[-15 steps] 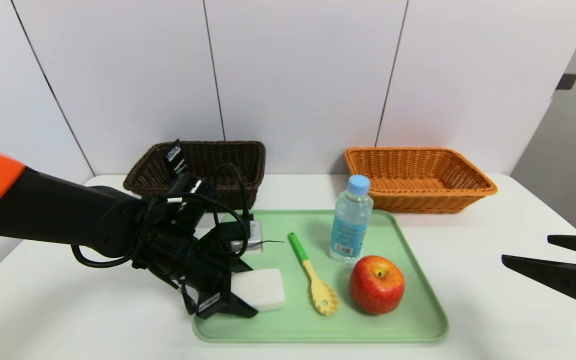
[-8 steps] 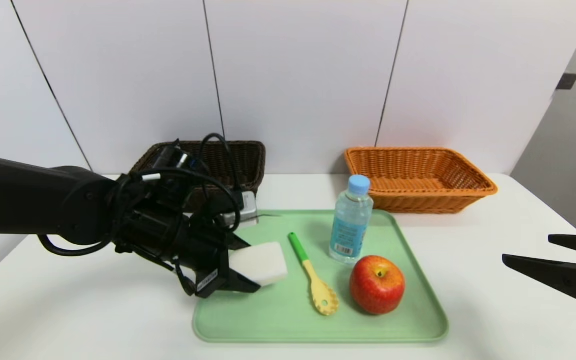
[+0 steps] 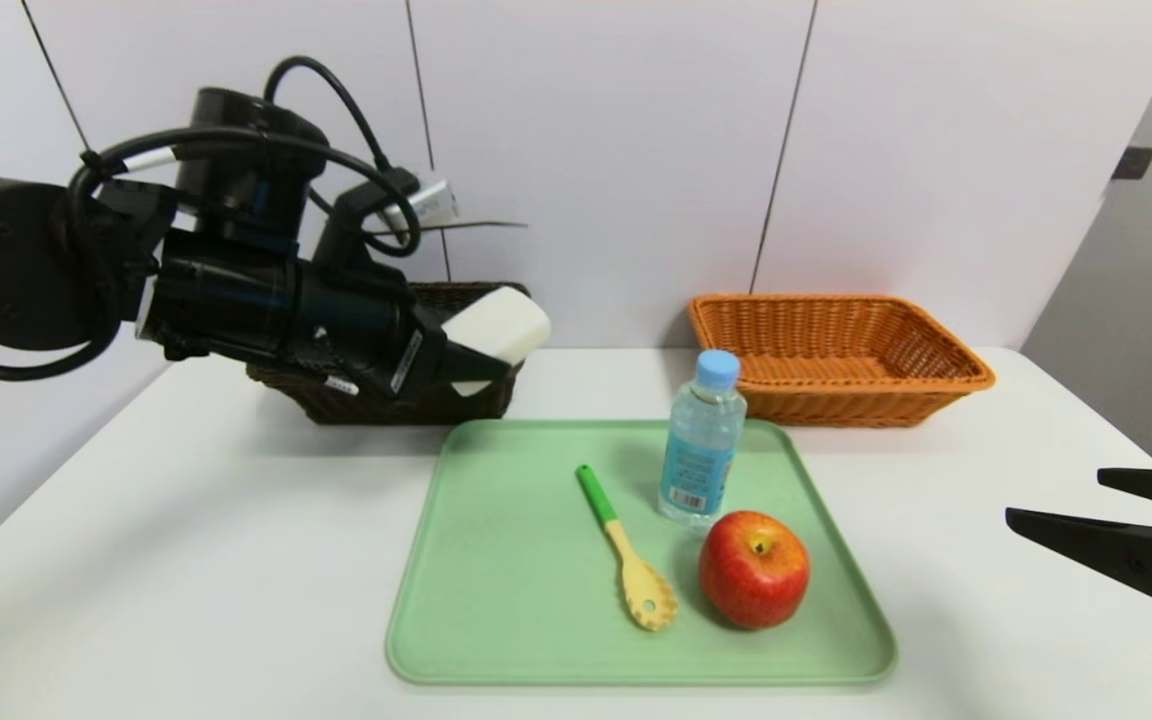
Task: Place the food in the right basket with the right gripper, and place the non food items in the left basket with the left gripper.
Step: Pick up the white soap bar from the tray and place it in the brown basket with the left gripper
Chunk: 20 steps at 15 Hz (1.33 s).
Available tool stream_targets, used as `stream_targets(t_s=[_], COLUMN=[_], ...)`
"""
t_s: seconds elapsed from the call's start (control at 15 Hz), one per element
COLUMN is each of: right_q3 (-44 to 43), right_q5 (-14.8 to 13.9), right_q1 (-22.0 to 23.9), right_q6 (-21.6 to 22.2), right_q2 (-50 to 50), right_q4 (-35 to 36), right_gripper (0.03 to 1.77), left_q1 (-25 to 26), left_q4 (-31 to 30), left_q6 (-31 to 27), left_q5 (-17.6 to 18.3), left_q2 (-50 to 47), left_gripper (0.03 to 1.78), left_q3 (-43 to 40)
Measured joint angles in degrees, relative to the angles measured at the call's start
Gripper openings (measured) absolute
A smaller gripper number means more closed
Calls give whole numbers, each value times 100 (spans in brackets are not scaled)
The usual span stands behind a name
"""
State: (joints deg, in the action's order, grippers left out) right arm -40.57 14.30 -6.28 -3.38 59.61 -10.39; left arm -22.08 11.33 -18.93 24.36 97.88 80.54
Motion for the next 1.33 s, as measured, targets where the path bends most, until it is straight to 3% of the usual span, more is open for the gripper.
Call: stream_targets(t_s=[0.53,1.0,1.33], right_q3=[50,55,50], right_q5=[-6,-5,-5], right_q1=[6,6,22], right_q6=[7,10,0], right_q2=[-30,-71,-71], right_q4=[-11,-11,-11], right_gripper=[171,171,171], left_q1=[996,1298,1390], left_q4=[-2,-6,0], left_q6=[623,877,887], left_q5=[-29,-35,-228], left_q2=[1102,2103,2428], left_gripper=[99,99,99], left_q3=[1223,1836,1963])
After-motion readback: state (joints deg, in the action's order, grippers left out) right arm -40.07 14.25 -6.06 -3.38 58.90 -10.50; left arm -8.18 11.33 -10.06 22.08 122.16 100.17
